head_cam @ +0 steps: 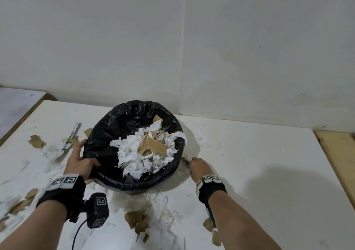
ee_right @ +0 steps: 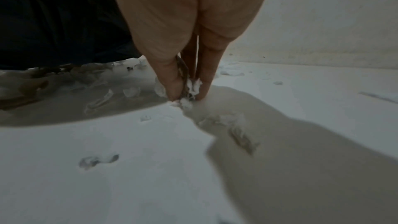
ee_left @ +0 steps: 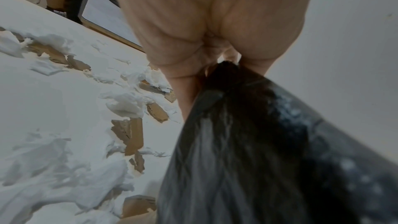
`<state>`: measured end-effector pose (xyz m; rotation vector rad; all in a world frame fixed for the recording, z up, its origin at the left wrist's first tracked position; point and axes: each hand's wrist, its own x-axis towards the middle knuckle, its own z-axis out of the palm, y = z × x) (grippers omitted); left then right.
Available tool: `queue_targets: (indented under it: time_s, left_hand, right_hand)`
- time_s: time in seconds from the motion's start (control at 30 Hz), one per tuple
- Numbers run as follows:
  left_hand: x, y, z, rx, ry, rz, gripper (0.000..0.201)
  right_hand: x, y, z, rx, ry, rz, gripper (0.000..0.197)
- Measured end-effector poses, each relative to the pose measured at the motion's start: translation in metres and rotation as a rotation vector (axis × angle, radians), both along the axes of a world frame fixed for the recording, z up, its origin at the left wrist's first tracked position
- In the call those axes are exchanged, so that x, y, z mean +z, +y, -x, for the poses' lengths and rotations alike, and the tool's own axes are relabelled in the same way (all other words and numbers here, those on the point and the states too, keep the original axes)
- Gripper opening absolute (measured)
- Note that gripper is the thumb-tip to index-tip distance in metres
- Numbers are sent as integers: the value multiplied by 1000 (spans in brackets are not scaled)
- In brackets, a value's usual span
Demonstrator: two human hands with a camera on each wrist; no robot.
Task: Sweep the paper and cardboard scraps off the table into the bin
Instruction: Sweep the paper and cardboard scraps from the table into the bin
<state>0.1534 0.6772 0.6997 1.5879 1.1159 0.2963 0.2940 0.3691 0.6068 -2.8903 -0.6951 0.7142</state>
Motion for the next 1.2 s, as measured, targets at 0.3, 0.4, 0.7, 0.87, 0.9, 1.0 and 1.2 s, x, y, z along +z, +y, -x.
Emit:
queue_targets:
  time_s: [0.3, 0.4, 0.7, 0.87, 0.9, 1.0, 1.2]
  left_hand:
    - [-7, -2, 14, -90, 61, -35, 86]
    - [-10, -5, 16, -141, 100, -58, 89]
    - [-3, -55, 14, -320, 89, -40, 86]
    - [-7, -71, 13, -345, 67, -18, 88]
    - [-7, -73, 13, -339, 67, -19, 88]
    - [-9, -76, 13, -320, 59, -32, 88]
    - [-18, -81, 9, -293, 76, -64, 89]
  right_hand:
    - [80, -33, 9, -440, -56, -426, 27]
    - [127, -37, 13, -480, -130, -553, 23]
    - [175, -11, 66, -350, -38, -639, 47]
    - [176, -51, 76, -474, -122, -698, 49]
    - [173, -65, 77, -520, -143, -695, 48]
    - [148, -104, 79, -620, -166, -600, 47]
    - [60, -128, 118, -376, 217, -99, 100]
